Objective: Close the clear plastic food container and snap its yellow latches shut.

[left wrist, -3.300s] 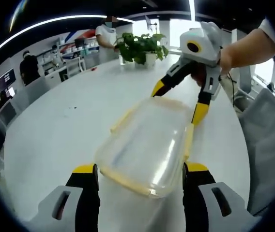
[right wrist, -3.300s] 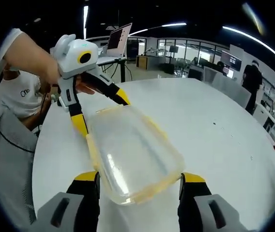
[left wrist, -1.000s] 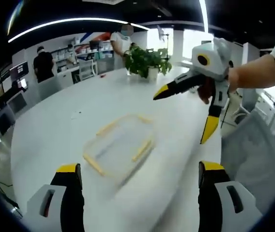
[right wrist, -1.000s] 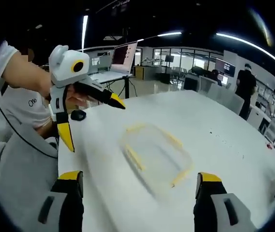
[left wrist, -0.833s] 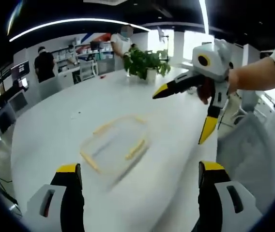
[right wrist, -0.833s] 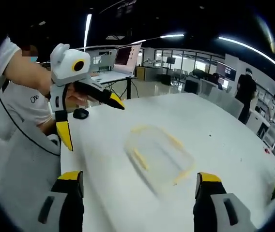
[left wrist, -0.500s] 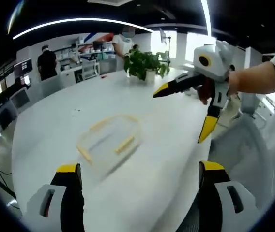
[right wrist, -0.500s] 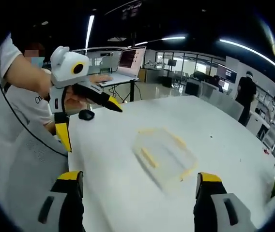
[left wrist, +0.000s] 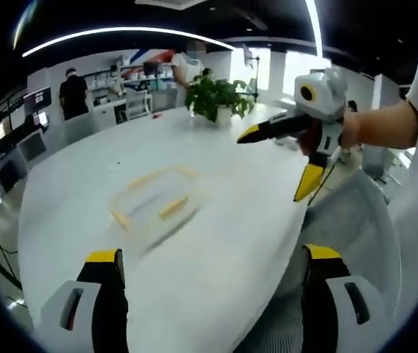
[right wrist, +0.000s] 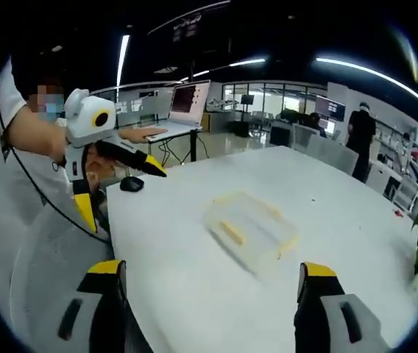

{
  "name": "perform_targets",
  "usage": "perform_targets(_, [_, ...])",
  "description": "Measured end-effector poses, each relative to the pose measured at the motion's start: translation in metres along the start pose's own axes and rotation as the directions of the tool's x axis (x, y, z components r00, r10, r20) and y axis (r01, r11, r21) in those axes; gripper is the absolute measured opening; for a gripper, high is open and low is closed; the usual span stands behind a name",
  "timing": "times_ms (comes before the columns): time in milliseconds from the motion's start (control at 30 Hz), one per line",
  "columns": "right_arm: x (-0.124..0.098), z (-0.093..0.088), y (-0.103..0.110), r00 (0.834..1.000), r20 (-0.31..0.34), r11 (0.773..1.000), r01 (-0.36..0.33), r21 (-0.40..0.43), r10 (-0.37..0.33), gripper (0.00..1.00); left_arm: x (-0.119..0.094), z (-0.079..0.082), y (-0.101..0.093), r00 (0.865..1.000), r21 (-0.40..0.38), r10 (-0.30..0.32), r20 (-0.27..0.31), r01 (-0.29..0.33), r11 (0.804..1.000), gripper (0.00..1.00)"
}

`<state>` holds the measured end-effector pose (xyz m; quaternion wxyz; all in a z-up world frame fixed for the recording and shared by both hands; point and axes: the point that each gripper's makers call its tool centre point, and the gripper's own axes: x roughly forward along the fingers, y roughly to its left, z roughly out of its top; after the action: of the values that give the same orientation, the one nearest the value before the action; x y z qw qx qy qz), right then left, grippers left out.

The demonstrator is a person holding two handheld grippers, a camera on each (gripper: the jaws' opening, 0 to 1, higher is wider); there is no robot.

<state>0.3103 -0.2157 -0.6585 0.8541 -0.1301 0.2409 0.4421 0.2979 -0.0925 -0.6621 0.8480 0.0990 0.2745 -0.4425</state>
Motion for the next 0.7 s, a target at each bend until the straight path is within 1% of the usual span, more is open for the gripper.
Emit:
perform_targets(33, [-0.003,0.002,0.003,1.000,0.018,1.000,0.002,0.006,-0.002,0.97,-0.001,-0.001,-0.001,1.000,-0.010,0.002,0.002,-0.002,1.000,0.99])
perform_targets(167, [-0.010,0.000,0.016,0.999,0.035,0.999,0.002,0.035,-0.004,0.97,-0.003,-0.006,-0.008,1.000,-0.020,0.003,0.004,-0.003,1.000,0.99])
perform_targets(267, [-0.017,-0.005,0.028,0.999,0.046,0.998,0.001,0.056,-0.003,0.97,-0.007,-0.009,-0.015,1.000,-0.041,-0.001,0.010,0.002,0.999,0.99])
perform_targets(333, [-0.021,-0.009,0.035,0.999,0.050,0.998,-0.002,0.067,-0.001,0.98,-0.008,-0.011,-0.020,1.000,-0.042,-0.002,0.009,0.003,0.999,0.99])
perform_targets(467, [-0.028,-0.019,0.039,0.999,0.044,0.996,0.008,0.091,-0.012,0.97,-0.011,-0.013,-0.026,1.000,-0.057,-0.007,0.018,0.008,0.998,0.99])
perform_targets(567, [-0.031,-0.025,0.041,0.999,0.035,0.994,0.013,0.108,-0.017,0.97,-0.011,-0.018,-0.028,1.000,-0.072,-0.004,0.023,0.006,0.997,0.98])
perform_targets(700, [-0.033,-0.028,0.041,0.999,0.031,0.993,0.018,0.115,-0.022,0.97,-0.011,-0.023,-0.028,1.000,-0.094,0.006,0.025,-0.004,0.996,0.97])
